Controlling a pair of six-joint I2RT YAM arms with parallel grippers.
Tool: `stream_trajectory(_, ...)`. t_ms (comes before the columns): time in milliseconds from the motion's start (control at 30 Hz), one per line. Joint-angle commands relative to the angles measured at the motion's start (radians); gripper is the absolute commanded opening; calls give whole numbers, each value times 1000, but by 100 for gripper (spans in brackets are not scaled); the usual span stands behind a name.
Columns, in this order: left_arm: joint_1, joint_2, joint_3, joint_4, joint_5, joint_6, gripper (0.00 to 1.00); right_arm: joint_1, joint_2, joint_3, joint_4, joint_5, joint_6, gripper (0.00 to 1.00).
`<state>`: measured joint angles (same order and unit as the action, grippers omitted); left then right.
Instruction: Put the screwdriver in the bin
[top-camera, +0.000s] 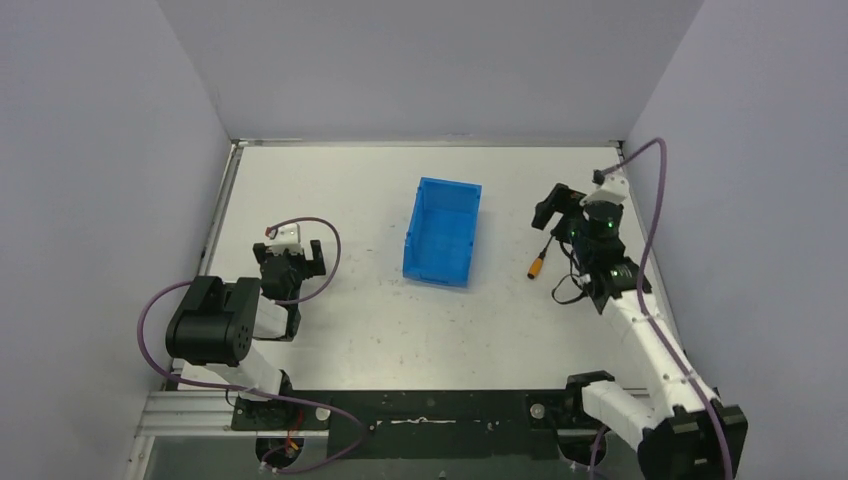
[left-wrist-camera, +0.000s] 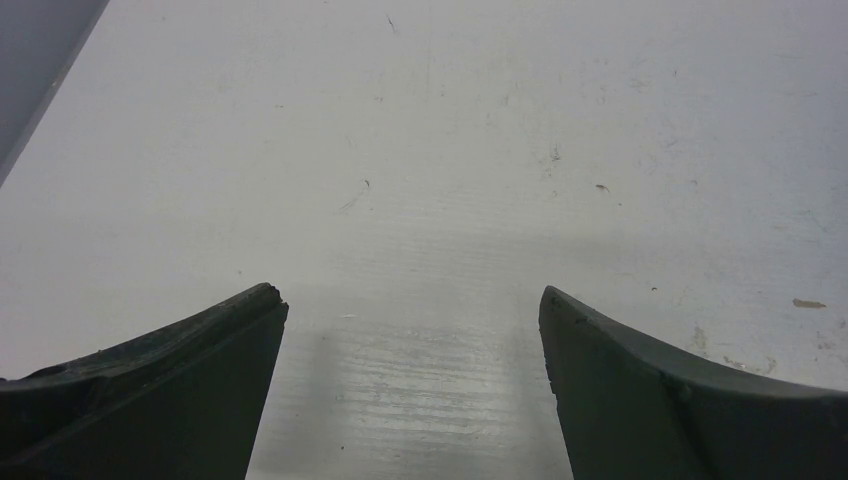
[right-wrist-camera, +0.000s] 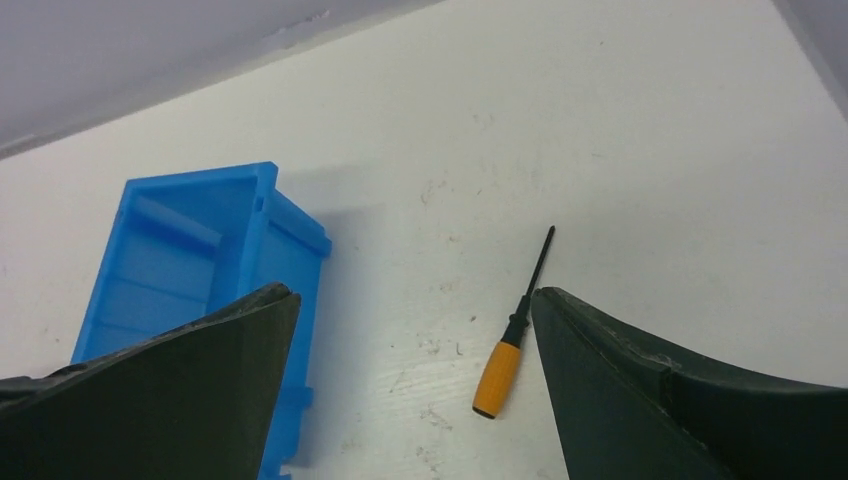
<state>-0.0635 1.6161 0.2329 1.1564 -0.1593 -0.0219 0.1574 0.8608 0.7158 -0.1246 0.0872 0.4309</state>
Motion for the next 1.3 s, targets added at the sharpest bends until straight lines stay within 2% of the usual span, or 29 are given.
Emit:
stream_trajectory(0, 1, -5, 20, 55, 3, -6, 97, -2, 267, 158, -212, -67, 6, 86)
stream_trajectory(200, 1, -5, 20, 56, 2, -5, 97, -1, 571, 290, -349, 124, 51, 78)
stream_trajectory(267, 1, -5, 20, 56, 2, -6, 97, -2, 648, 304, -354, 130, 48, 76)
stream_trajectory(433, 1, -5, 20, 56, 2, -5, 97, -1, 796, 302, -335, 79, 40, 59)
stream_trajectory(500, 1, -5, 21, 55, 3, -5, 97, -1, 829, 286, -317, 66, 40, 51)
stream_trajectory(567, 1, -5, 20, 56, 3, -6, 97, -1, 842, 275, -307, 57, 34, 37)
stream_trajectory(700, 1, -5, 20, 56, 3, -5, 97, -1, 820, 280, -323, 49, 10, 2)
stream_trajectory(867, 1, -5, 20, 55, 2, -5, 97, 2, 729, 356, -427, 69, -23, 0)
stream_trajectory(1100, 1, -5, 20, 56, 3, -4, 97, 37, 577, 565, -611, 109, -31, 0)
stream_trajectory(1267, 1, -5, 20, 56, 2, -4, 97, 175, 552, 785, -699, 156, 16, 0)
